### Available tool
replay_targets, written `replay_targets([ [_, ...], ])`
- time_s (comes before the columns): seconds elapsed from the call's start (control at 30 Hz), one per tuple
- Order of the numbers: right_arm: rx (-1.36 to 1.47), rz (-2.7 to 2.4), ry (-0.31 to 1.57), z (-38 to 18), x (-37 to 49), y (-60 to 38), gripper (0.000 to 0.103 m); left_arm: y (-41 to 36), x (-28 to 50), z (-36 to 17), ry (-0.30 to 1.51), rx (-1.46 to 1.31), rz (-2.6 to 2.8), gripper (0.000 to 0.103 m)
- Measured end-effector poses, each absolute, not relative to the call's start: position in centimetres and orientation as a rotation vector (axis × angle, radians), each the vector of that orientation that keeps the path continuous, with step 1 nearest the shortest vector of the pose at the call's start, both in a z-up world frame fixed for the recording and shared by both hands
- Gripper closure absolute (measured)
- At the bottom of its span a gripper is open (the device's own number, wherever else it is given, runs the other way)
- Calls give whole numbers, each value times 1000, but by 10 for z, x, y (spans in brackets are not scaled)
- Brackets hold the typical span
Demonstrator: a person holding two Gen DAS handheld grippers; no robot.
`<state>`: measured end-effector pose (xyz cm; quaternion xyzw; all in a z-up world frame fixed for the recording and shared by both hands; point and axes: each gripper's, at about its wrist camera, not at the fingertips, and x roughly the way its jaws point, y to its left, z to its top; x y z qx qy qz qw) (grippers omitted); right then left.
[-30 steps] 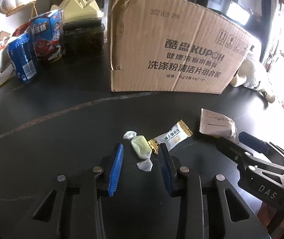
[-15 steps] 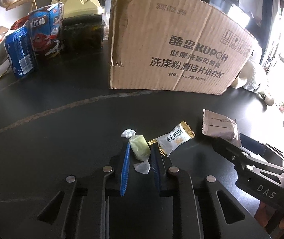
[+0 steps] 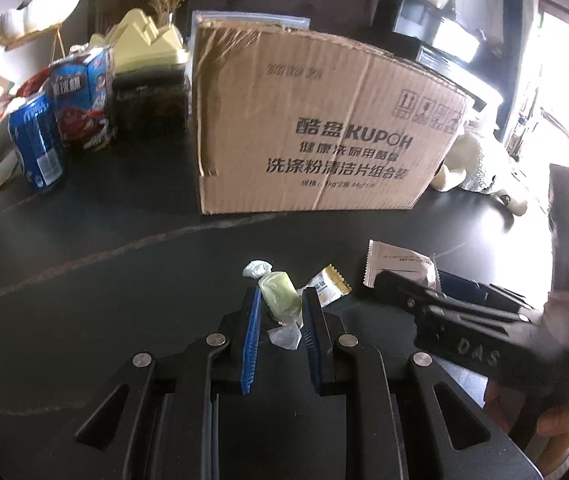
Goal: Organize snacks
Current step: 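Grasp the pale green candy with left gripper while right grasps the white square packet, then carry both held snacks into the cardboard box and open both grippers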
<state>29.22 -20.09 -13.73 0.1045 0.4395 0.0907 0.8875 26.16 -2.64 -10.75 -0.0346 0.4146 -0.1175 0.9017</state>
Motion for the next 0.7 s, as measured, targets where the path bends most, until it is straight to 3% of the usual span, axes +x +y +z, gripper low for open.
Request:
replay_targets([
  [0.3,158,151,905,-139,299,-188,34,-23,272,-109,868,-81,-239,82],
  [0.43,108,122,898,-140,297,-184,51,-26,273,-111,875,-82,-250,82],
  [0.7,129,128,875,-142,291,-184,64,-29,270,-109,885,-77,-248,82],
])
